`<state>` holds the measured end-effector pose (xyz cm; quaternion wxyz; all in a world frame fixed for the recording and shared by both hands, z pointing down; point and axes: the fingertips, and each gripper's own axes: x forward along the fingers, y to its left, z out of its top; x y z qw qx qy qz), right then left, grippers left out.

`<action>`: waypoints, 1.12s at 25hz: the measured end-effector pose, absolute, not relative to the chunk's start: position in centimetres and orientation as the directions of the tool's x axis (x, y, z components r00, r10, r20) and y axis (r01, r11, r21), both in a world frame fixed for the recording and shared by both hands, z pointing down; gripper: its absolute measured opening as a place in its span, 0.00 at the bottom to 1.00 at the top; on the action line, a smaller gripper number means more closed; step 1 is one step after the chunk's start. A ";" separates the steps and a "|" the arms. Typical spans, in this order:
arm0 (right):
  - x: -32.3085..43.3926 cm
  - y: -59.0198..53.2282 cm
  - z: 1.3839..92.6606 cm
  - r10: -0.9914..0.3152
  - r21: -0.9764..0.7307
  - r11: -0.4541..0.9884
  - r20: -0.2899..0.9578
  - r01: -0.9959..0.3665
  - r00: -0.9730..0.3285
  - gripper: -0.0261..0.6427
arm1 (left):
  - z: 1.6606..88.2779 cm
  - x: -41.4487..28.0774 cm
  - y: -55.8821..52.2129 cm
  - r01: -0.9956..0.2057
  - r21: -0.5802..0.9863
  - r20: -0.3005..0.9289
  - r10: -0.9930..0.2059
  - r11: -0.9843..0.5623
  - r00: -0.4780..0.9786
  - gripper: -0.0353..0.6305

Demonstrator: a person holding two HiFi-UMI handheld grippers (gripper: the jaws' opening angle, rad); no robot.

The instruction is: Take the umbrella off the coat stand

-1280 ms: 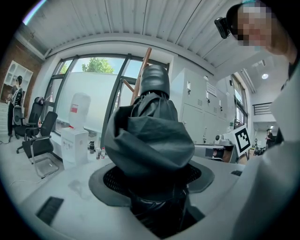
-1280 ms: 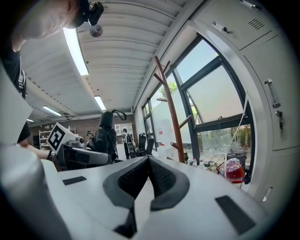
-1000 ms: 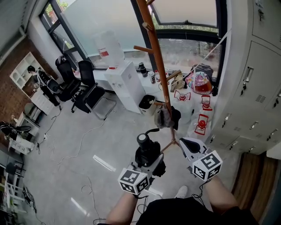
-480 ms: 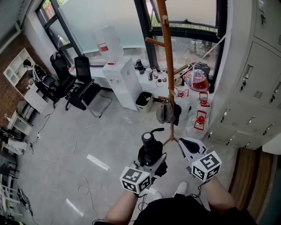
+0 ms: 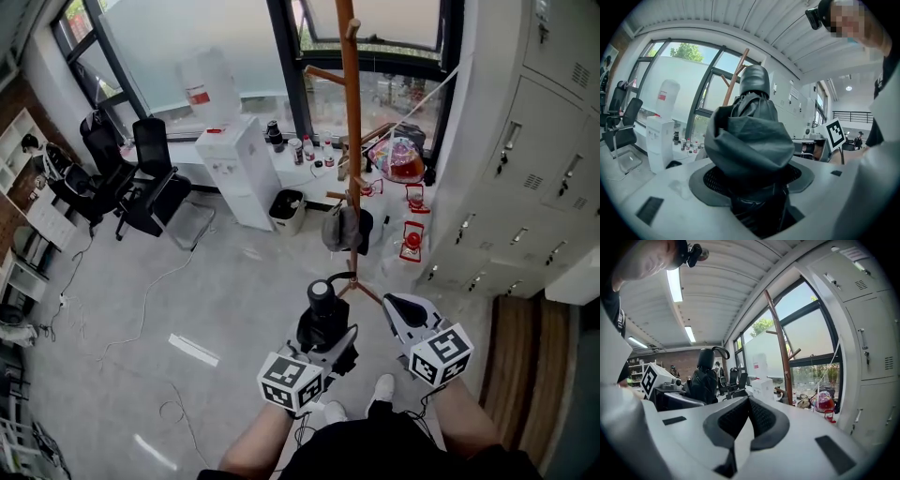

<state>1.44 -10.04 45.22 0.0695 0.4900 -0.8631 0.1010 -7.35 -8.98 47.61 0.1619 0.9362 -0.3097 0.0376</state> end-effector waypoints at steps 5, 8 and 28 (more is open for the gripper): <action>1.1 -8.9 46.0 -0.845 -0.112 0.467 0.235 -0.877 -0.480 0.12 | 48.4 -7.8 -8.1 -0.566 0.297 0.176 -0.538 -0.769 0.824 0.49; 0.9 -8.5 46.5 -0.850 -0.116 0.457 0.238 -0.882 -0.471 0.12 | 48.9 -7.9 -7.8 -0.557 0.302 0.182 -0.527 -0.774 0.830 0.49; -0.4 -6.7 45.7 -0.862 -0.100 0.446 0.218 -0.890 -0.457 0.12 | 48.0 -9.2 -6.2 -0.548 0.284 0.172 -0.520 -0.787 0.836 0.49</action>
